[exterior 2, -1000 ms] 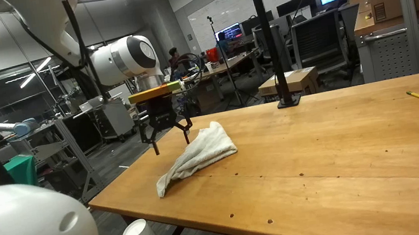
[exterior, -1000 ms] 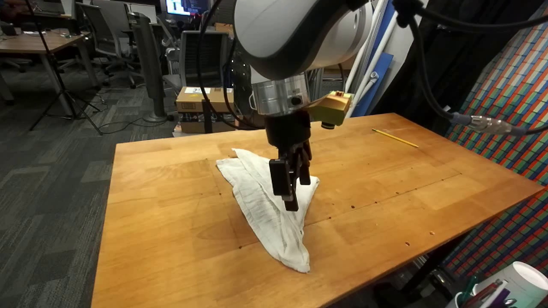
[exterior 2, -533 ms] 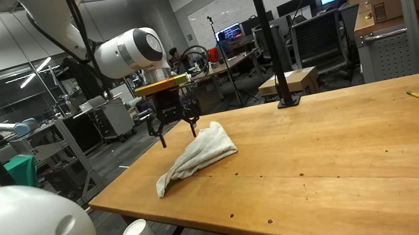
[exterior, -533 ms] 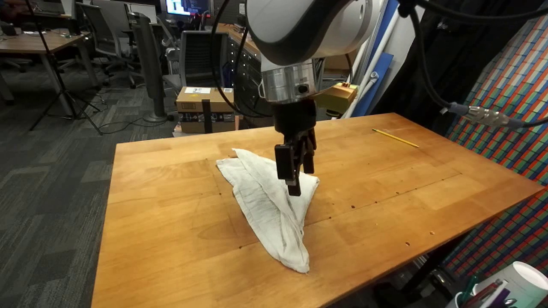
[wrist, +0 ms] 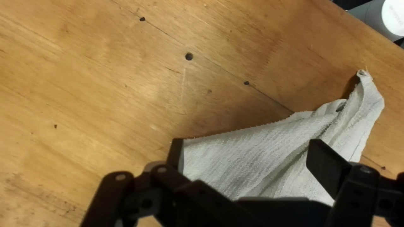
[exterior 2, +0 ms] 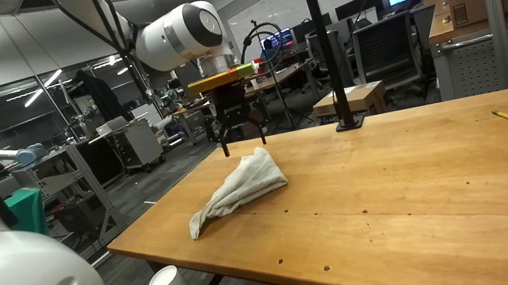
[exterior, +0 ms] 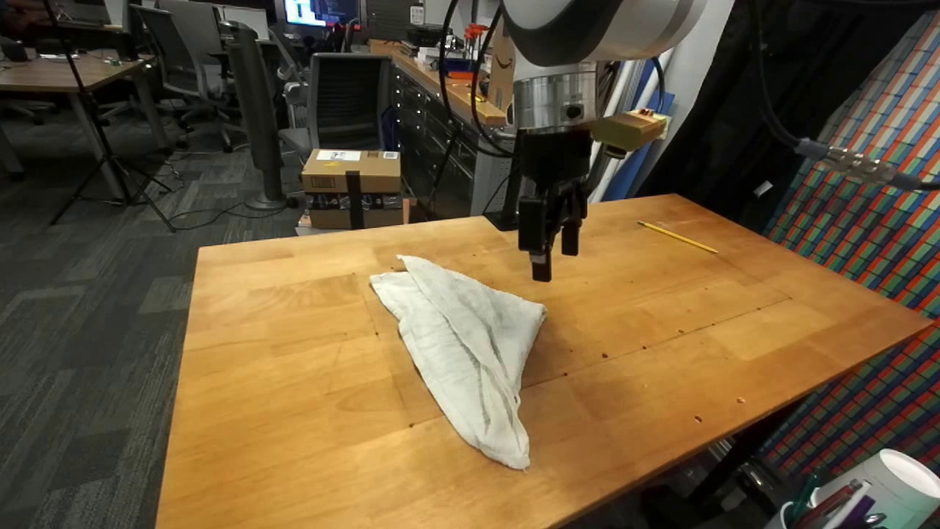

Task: Fold the cloth

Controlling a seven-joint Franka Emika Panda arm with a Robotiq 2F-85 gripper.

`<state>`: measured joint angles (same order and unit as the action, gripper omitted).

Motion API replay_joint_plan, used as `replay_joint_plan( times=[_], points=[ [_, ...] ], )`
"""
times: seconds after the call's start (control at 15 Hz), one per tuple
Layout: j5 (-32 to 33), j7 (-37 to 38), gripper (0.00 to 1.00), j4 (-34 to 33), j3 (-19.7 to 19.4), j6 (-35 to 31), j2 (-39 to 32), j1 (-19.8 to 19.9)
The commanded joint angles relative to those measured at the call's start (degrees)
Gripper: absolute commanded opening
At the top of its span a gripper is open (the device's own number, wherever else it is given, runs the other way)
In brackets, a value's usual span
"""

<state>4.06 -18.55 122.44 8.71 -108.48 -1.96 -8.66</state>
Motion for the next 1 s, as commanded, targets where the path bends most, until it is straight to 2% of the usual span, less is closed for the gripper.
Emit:
replay_joint_plan(
  times=[0.0,0.93],
  points=[
    [0.0,0.0,1.00,0.0,0.0,0.1,-0.1,0.1],
    [0.0,0.0,1.00,0.1,0.4,0.1,-0.8,-0.2]
  ],
)
